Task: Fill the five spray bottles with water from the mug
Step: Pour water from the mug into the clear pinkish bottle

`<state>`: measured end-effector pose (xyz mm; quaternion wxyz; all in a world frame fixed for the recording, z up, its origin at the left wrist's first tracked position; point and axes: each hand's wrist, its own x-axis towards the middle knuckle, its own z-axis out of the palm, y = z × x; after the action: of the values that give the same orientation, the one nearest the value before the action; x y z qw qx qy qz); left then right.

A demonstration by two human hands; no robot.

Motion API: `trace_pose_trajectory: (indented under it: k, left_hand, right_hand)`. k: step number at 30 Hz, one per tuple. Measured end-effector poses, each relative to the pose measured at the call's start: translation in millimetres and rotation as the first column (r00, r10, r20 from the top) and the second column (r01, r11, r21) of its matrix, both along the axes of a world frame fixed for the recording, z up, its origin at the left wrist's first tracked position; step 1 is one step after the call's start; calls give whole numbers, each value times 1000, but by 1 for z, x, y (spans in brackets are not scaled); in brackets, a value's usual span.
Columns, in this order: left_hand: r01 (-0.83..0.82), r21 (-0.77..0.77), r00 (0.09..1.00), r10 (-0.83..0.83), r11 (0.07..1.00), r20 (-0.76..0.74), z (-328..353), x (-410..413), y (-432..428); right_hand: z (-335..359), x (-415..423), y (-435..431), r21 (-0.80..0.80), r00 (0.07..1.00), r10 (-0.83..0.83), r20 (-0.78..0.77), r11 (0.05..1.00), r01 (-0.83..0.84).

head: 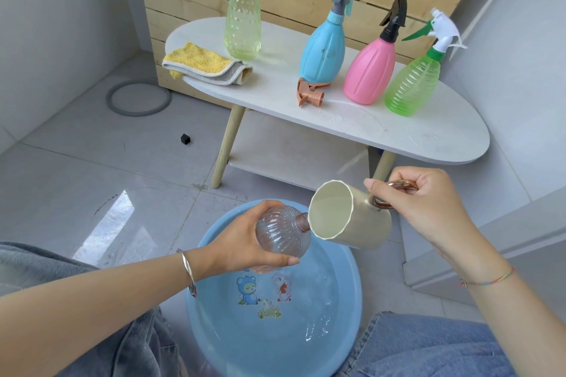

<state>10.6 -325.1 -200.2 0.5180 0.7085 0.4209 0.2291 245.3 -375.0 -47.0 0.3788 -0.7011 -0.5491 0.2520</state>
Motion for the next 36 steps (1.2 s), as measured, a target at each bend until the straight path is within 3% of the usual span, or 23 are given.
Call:
trace_pose_trajectory:
  k: [36]
  left_hand:
    - [-6, 8, 1000, 7, 1000, -14, 1, 1, -3]
  right_hand:
    - [4, -9, 1, 108, 978, 71, 197, 990, -94]
